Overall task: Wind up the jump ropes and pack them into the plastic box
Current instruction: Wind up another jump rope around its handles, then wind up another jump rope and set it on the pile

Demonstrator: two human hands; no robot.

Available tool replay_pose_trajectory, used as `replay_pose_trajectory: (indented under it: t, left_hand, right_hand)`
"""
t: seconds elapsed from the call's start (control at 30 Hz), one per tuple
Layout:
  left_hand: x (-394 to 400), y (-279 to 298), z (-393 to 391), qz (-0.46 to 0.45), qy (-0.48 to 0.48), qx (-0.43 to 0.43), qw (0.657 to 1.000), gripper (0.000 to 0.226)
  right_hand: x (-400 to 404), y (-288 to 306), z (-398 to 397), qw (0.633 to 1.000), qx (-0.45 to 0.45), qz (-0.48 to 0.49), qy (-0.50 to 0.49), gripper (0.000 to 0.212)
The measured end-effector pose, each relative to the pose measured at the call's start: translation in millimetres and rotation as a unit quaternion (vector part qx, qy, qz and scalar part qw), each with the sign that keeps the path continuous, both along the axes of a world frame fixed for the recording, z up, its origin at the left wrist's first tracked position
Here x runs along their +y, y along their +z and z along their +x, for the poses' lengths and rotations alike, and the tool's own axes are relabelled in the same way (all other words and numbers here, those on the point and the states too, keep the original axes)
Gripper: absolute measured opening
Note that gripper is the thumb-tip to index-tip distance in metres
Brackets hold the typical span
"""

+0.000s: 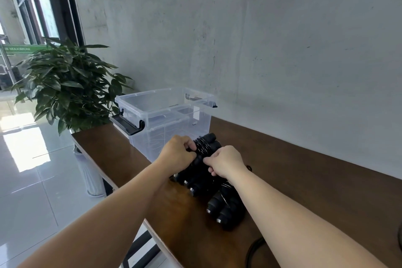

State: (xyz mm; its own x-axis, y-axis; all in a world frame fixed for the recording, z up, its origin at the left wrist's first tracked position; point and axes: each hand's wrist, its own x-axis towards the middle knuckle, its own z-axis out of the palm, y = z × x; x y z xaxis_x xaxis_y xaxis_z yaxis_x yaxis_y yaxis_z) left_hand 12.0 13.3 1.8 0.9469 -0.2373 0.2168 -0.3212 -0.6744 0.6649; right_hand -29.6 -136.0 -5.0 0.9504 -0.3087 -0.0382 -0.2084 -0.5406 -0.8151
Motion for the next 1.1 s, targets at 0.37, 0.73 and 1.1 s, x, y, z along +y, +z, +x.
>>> replay_pose_trajectory:
  t: [0.37, 0.73, 1.1]
  left_hand:
    - [-16.4, 9.0, 8.6, -0.001, 0.026, -0.056, 0.998, 0.009]
    - [-26.7, 13.8, 20.5, -0.005, 0.027, -0.061, 0.998, 0.009]
    - [-32.4, 28.9, 22.1, -0.052, 0.067, -0.107, 0.991, 0.013]
  right_hand:
    - [-5.5, 9.2, 3.6, 1.000, 0.017, 0.009, -0.020, 0.016]
    - [-13.1, 14.0, 9.1, 0.999, 0.007, 0.029, -0.035, 0.012]
    - [-24.2, 15.8, 18.2, 0.998, -0.012, 0.042, -0.045, 0.021]
